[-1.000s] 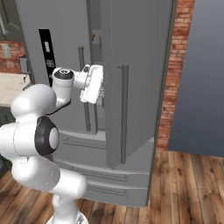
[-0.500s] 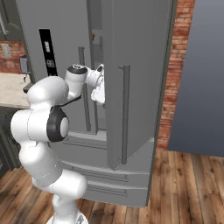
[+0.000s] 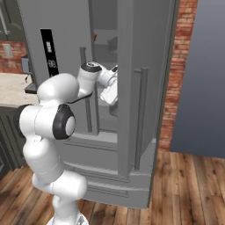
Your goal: Gather the cucumber and sweet potato from the fridge and place them on a tray on the dining counter. Then gather the steak and chicken drumstick from the fridge and place them on the other tray.
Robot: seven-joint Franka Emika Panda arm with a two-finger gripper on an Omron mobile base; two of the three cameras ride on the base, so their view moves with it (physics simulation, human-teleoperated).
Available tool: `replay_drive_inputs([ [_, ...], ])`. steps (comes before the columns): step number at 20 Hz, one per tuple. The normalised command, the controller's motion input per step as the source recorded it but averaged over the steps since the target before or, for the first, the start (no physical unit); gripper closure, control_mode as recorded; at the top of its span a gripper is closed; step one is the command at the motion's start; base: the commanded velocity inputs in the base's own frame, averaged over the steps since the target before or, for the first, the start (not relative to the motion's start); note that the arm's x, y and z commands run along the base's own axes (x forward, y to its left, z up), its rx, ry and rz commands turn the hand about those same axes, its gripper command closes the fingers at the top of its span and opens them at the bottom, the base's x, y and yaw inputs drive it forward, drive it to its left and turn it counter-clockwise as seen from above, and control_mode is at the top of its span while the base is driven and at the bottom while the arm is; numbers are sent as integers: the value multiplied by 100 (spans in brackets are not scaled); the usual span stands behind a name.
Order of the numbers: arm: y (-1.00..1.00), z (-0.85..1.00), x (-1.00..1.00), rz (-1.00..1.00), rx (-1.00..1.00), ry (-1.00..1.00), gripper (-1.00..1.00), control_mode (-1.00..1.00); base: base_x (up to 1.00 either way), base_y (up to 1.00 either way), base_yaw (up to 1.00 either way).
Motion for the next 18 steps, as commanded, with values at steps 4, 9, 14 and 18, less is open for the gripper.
replay_drive_inputs([
  [4, -100, -7, -11, -5, 13, -7, 100, -100, 0, 0, 0],
  [9, -100, -12, 0, 0, 14, -5, 100, -100, 0, 0, 0],
  [14, -100, -12, 1, 0, 15, -6, 100, -100, 0, 0, 0],
  [18, -78, 0, -4, 0, 18, -14, 100, -100, 0, 0, 0],
])
